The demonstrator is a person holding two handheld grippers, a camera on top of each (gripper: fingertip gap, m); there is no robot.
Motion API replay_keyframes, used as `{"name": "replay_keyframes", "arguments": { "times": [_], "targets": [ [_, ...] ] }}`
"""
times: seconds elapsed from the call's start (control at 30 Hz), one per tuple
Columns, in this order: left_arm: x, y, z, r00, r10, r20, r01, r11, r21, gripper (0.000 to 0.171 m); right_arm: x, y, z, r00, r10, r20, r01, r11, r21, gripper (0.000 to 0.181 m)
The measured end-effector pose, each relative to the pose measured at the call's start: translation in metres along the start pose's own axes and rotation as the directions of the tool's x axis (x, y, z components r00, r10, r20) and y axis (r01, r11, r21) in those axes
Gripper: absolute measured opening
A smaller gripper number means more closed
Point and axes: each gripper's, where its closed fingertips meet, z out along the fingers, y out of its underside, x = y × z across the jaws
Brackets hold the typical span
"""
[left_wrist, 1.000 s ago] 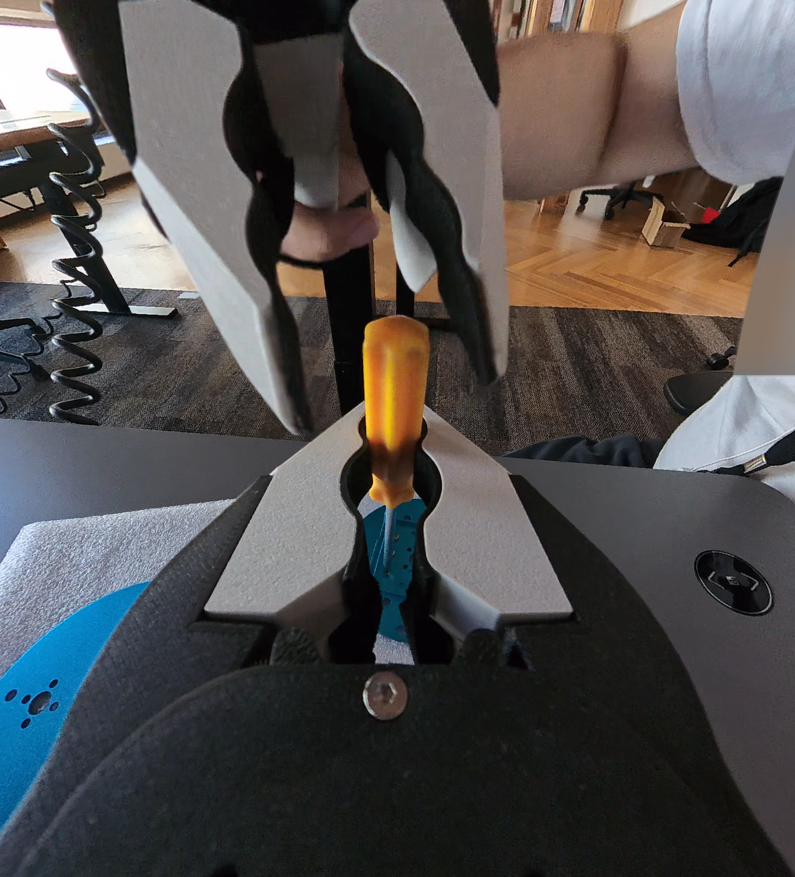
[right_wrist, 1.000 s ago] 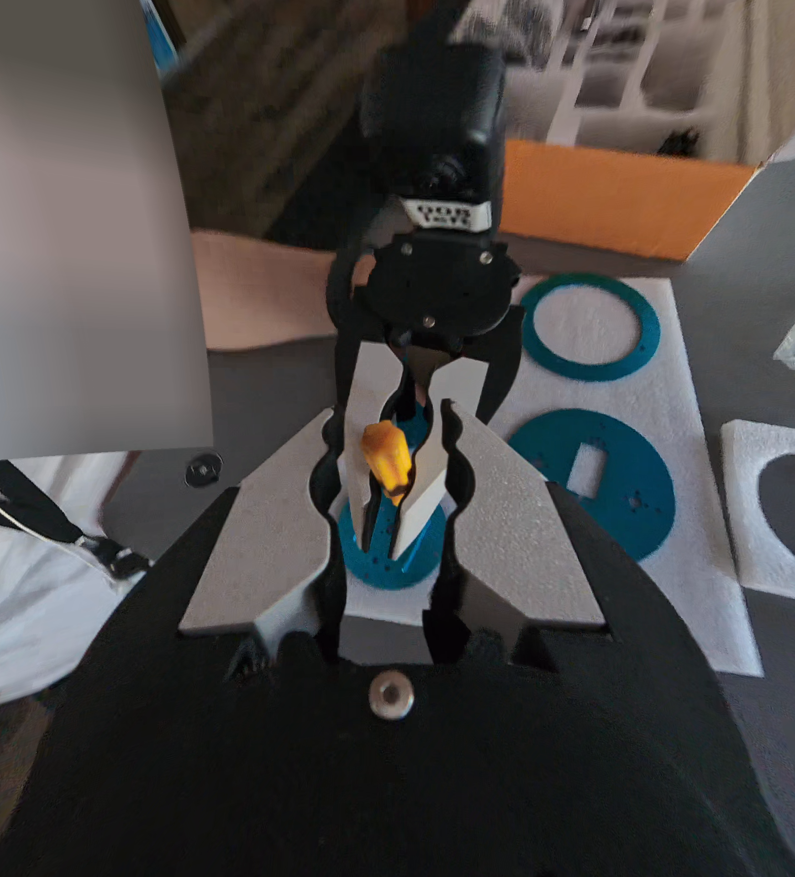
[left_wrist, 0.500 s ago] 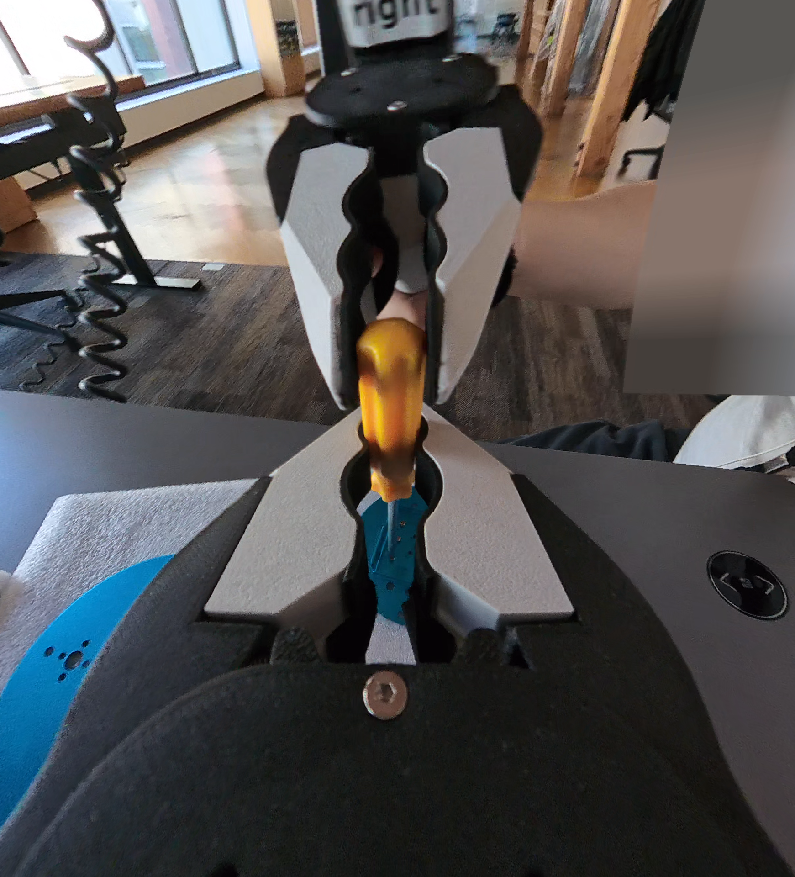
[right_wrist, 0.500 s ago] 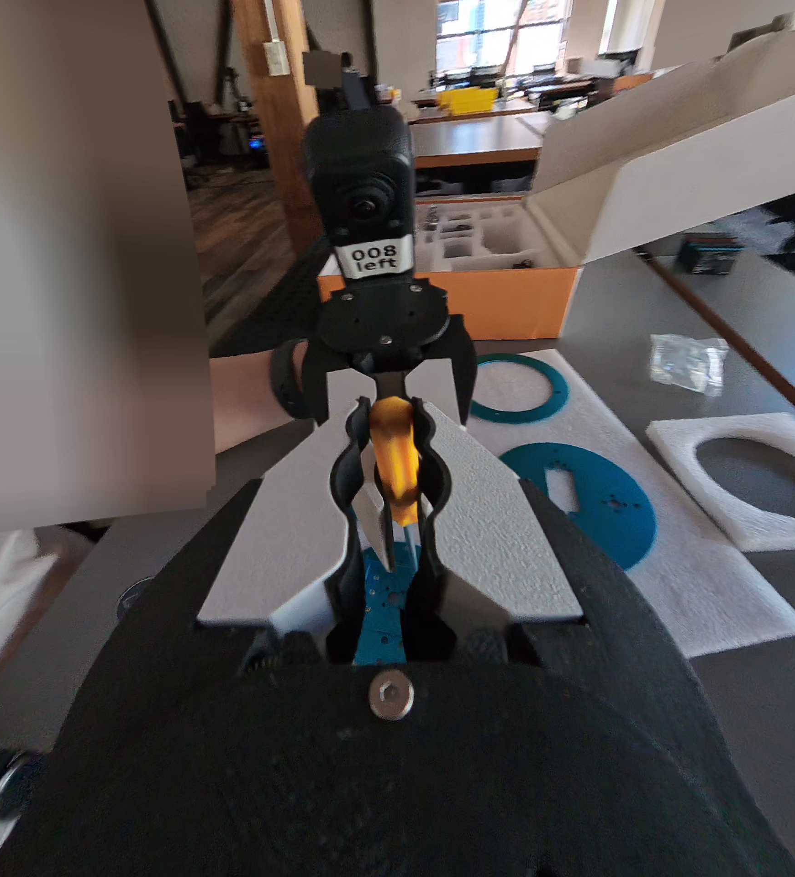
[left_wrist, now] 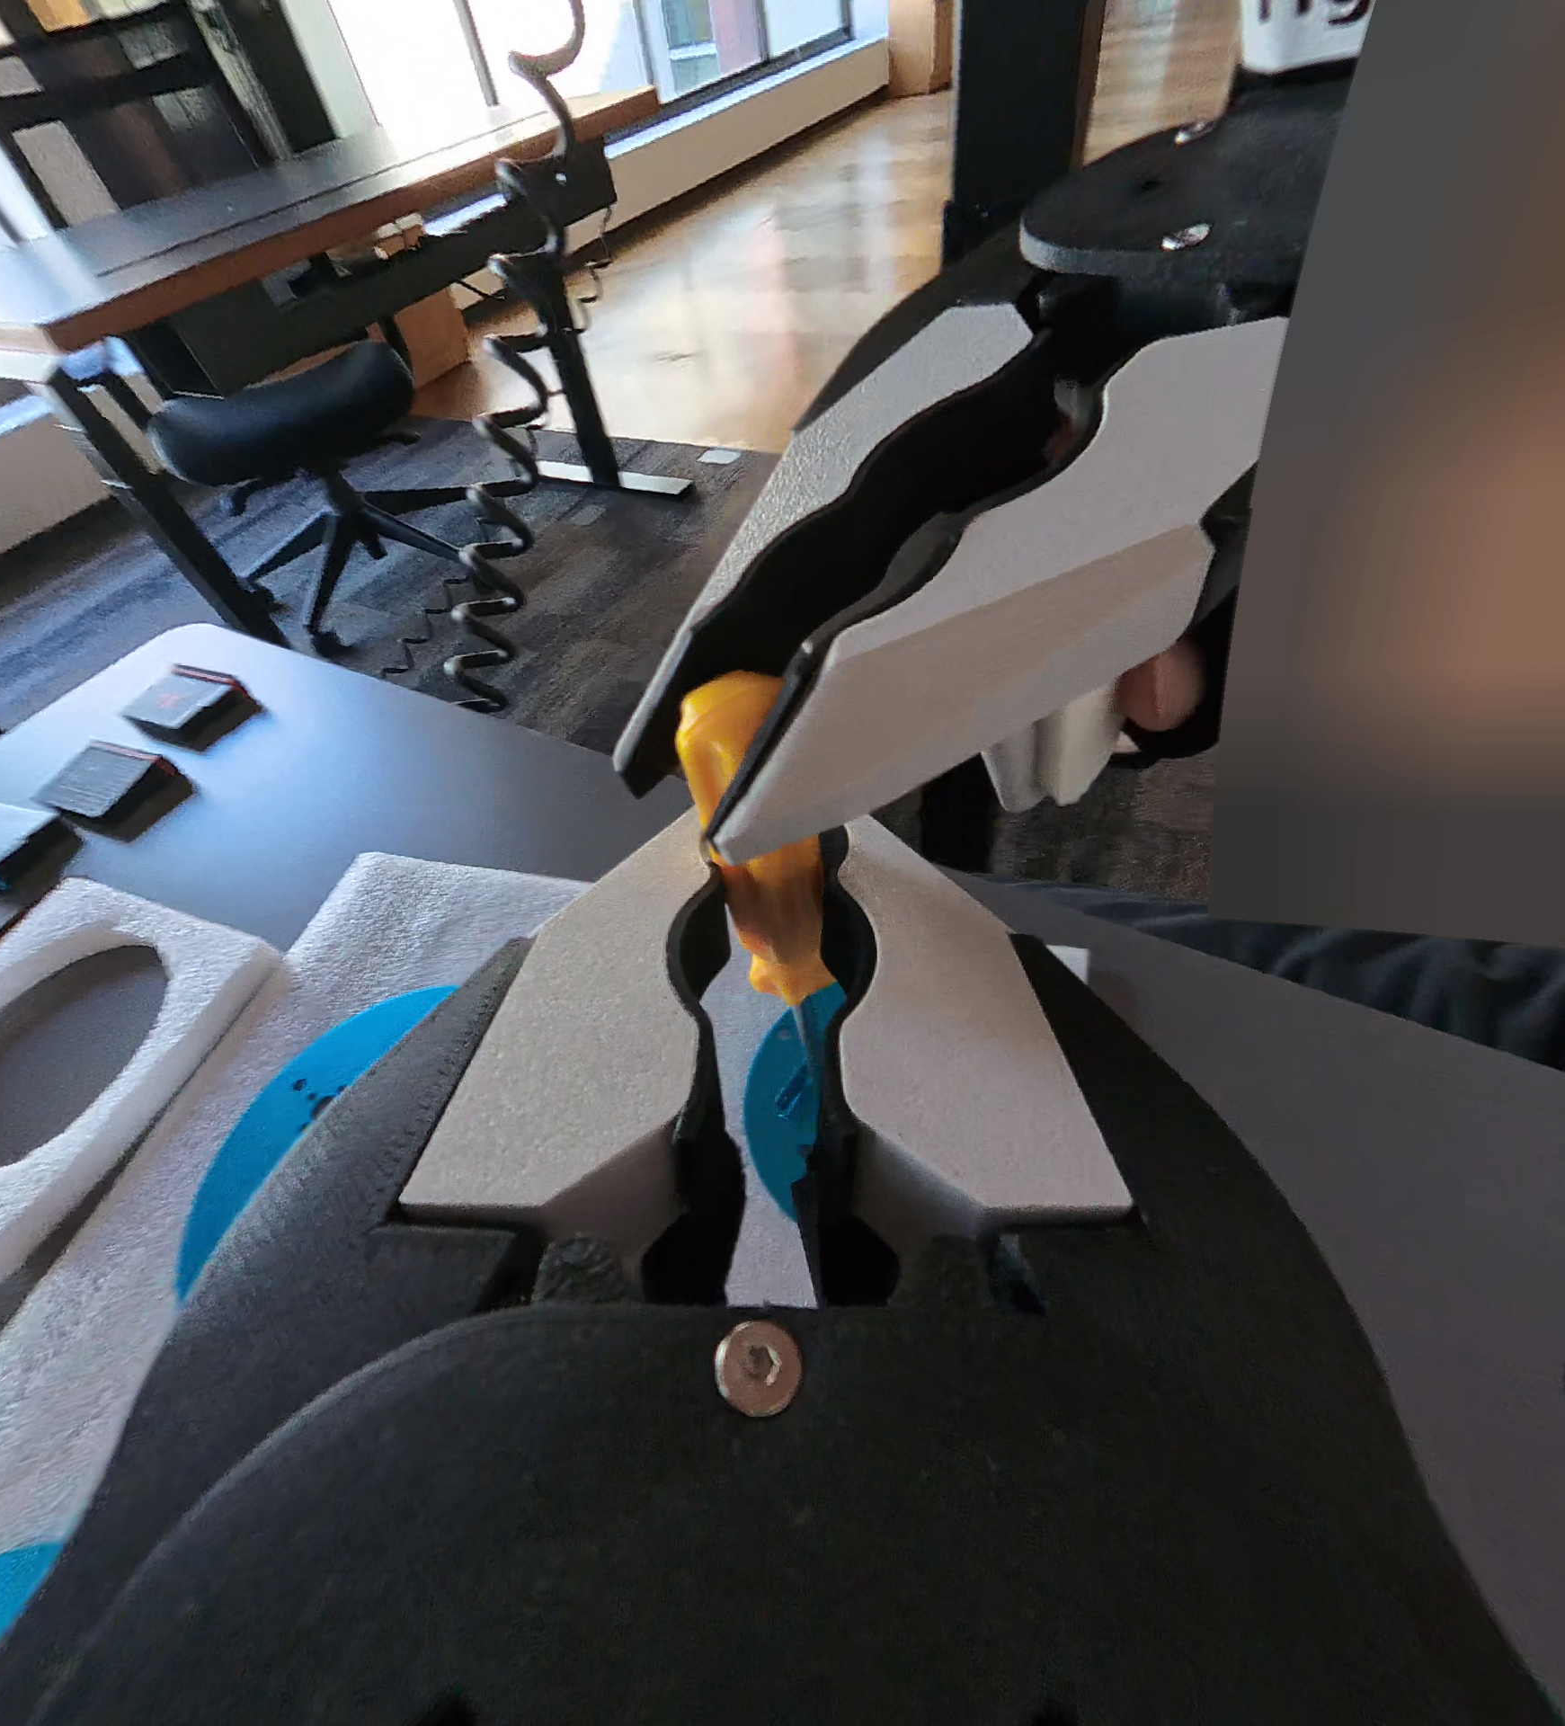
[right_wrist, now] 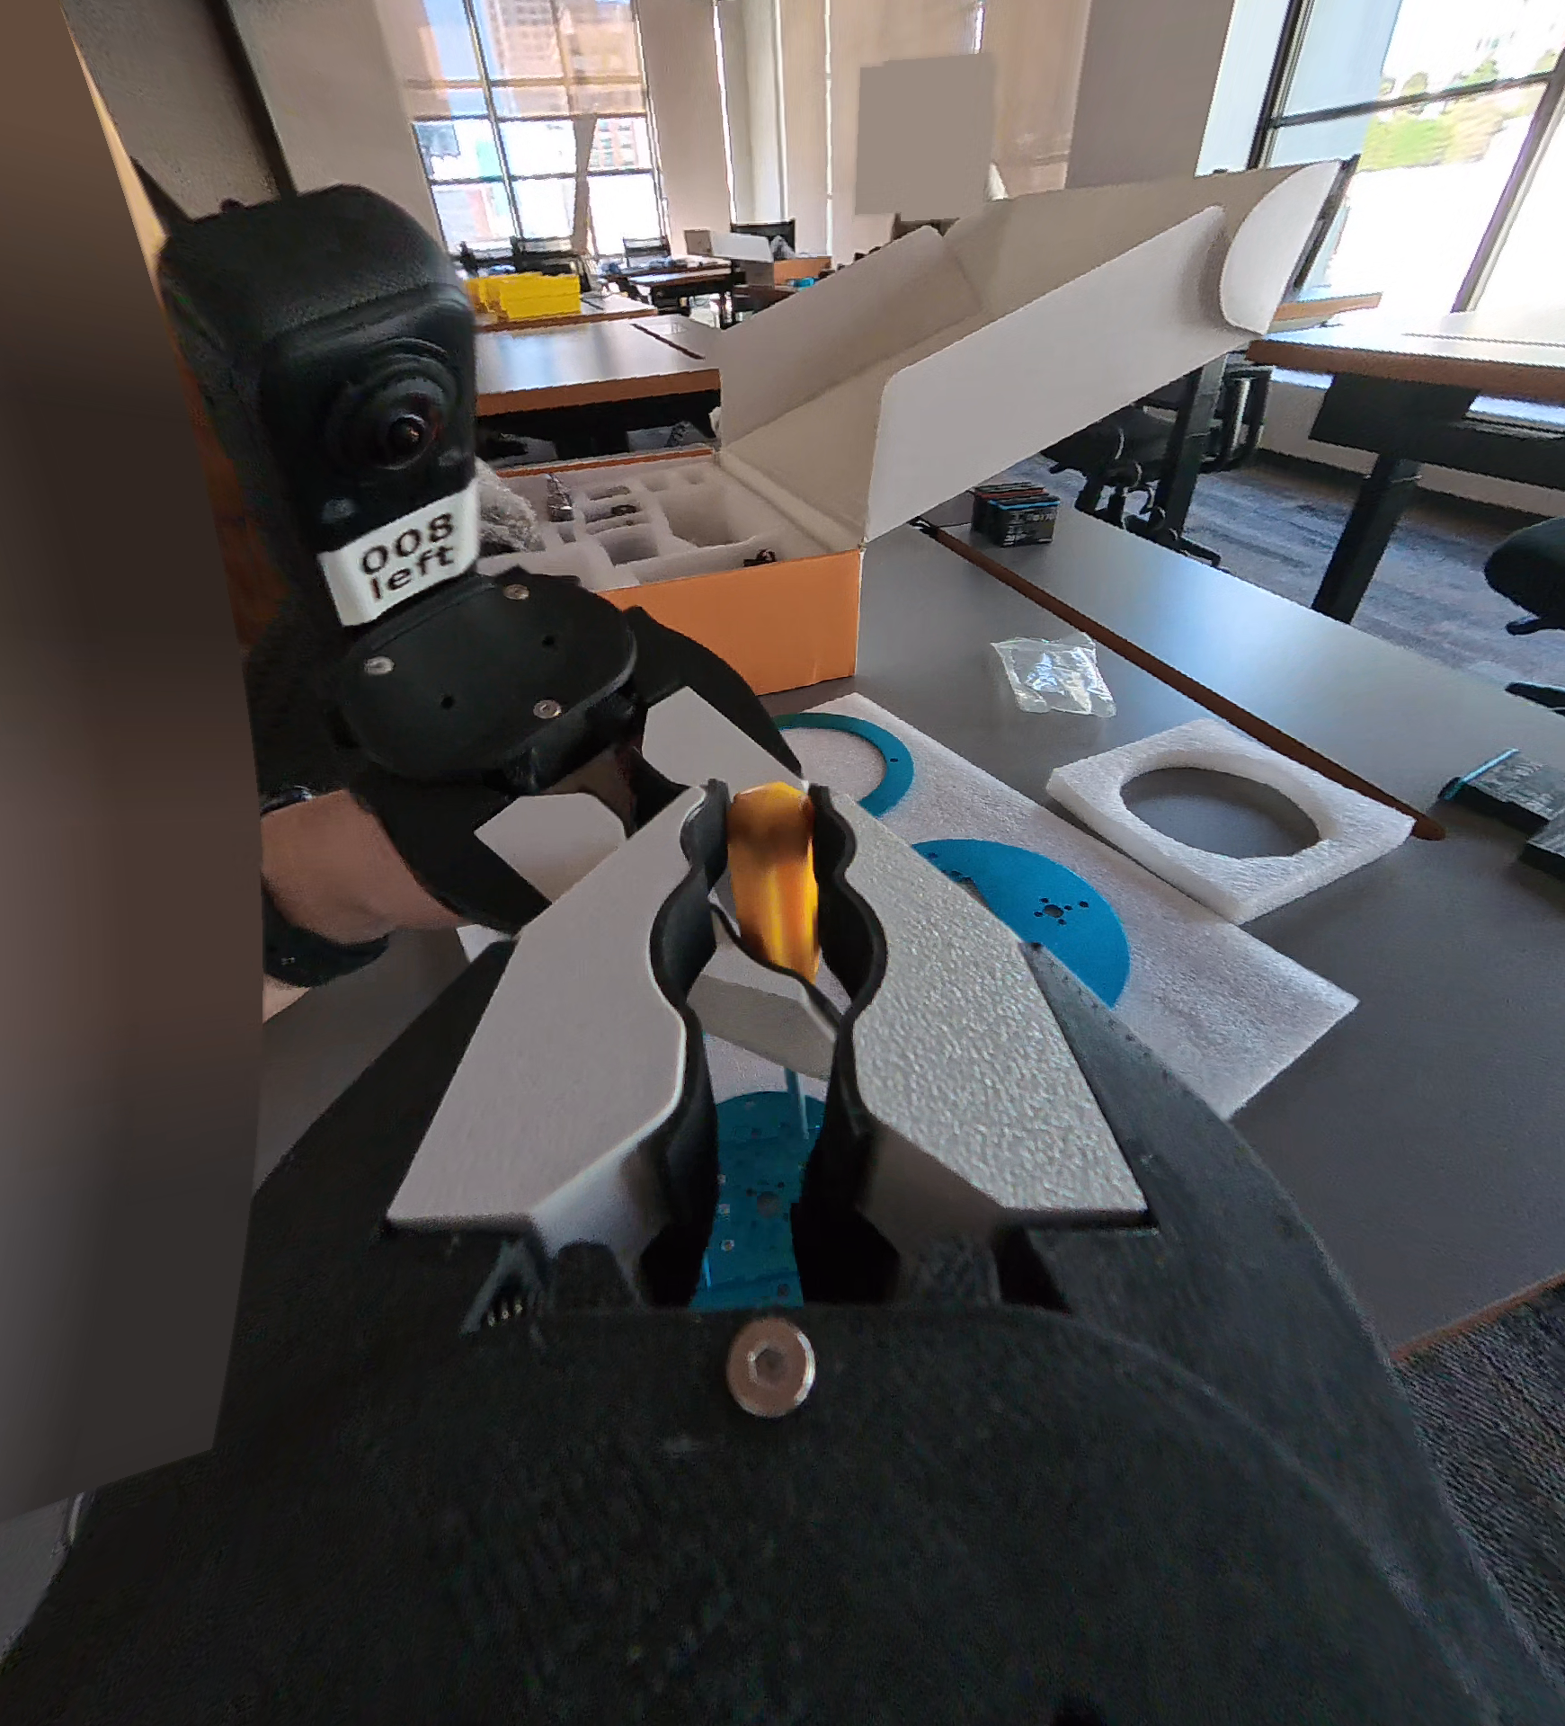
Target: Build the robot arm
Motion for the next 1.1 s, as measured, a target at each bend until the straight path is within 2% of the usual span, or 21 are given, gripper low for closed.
{"name": "replay_keyframes", "arguments": {
  "times": [0.1, 0.2, 0.27, 0.3, 0.37, 0.43, 0.47, 0.53, 0.63, 0.7, 0.77, 0.87, 0.93, 1.0, 1.07, 1.1],
  "targets": [
    [0.006, -0.001, -0.001, 0.997, 0.004, -0.075, -0.003, 1.000, 0.018, 0.010, -0.005, -0.001, -0.001, 0.996, 0.001, 0.093, -0.003, 1.000, 0.014, 0.018],
    [0.012, -0.001, 0.000, 0.988, 0.007, -0.154, -0.004, 1.000, 0.023, 0.010, -0.007, 0.000, 0.000, 0.962, 0.037, 0.270, -0.034, 0.999, -0.016, 0.031],
    [0.014, -0.002, 0.000, 0.979, 0.001, -0.205, 0.007, 0.999, 0.041, 0.010, -0.016, 0.008, -0.001, 0.912, 0.048, 0.407, -0.022, 0.997, -0.069, 0.020],
    [0.017, -0.002, -0.001, 0.969, -0.015, -0.245, 0.028, 0.998, 0.052, 0.010, -0.017, 0.009, -0.002, 0.901, 0.021, 0.434, 0.006, 0.998, -0.062, 0.019],
    [0.019, -0.003, -0.002, 0.954, -0.040, -0.298, 0.065, 0.995, 0.076, 0.011, -0.015, 0.010, -0.001, 0.919, -0.064, 0.388, 0.085, 0.996, -0.038, 0.017],
    [0.016, -0.004, -0.002, 0.958, -0.071, -0.276, 0.097, 0.992, 0.080, 0.011, -0.011, 0.010, 0.002, 0.948, -0.087, 0.307, 0.110, 0.992, -0.060, 0.017],
    [0.012, -0.003, -0.001, 0.971, -0.085, -0.224, 0.102, 0.992, 0.068, 0.011, -0.007, 0.010, 0.004, 0.966, -0.077, 0.248, 0.096, 0.993, -0.064, 0.017],
    [0.007, -0.003, -0.001, 0.992, -0.063, -0.111, 0.069, 0.996, 0.053, 0.026, 0.002, 0.009, 0.005, 0.992, -0.030, 0.123, 0.037, 0.998, -0.049, 0.017],
    [-0.003, 0.000, 0.000, 0.998, -0.020, 0.055, 0.019, 1.000, 0.007, 0.015, 0.007, 0.009, 0.003, 1.000, -0.004, -0.009, 0.004, 1.000, -0.021, 0.017],
    [-0.003, 0.000, 0.000, 0.997, -0.045, 0.065, 0.045, 0.999, 0.008, 0.015, 0.007, 0.009, 0.002, 0.998, -0.015, -0.064, 0.013, 0.999, -0.032, 0.017],
    [0.001, 0.000, -0.003, 0.999, -0.046, 0.014, 0.046, 0.999, 0.020, 0.014, 0.000, 0.009, 0.003, 1.000, 0.001, -0.020, -0.002, 0.999, -0.040, 0.018],
    [0.009, 0.000, -0.005, 0.994, -0.046, -0.100, 0.049, 0.998, 0.032, 0.014, -0.011, 0.007, 0.005, 0.986, 0.018, 0.164, -0.011, 0.999, -0.045, 0.025],
    [0.011, 0.000, -0.006, 0.988, -0.039, -0.151, 0.045, 0.998, 0.038, 0.014, -0.016, 0.010, 0.005, 0.962, 0.014, 0.271, 0.004, 0.998, -0.065, 0.021],
    [0.013, 0.000, -0.005, 0.976, -0.050, -0.212, 0.061, 0.997, 0.047, 0.014, -0.015, 0.009, 0.005, 0.955, -0.051, 0.291, 0.069, 0.996, -0.054, 0.019],
    [0.013, 0.000, -0.005, 0.964, -0.081, -0.252, 0.095, 0.994, 0.045, 0.015, -0.011, 0.010, 0.006, 0.960, -0.137, 0.243, 0.152, 0.988, -0.042, 0.019],
    [0.011, 0.000, -0.005, 0.967, -0.091, -0.236, 0.102, 0.994, 0.035, 0.015, -0.009, 0.010, 0.007, 0.971, -0.118, 0.207, 0.131, 0.990, -0.053, 0.019]
  ]
}}
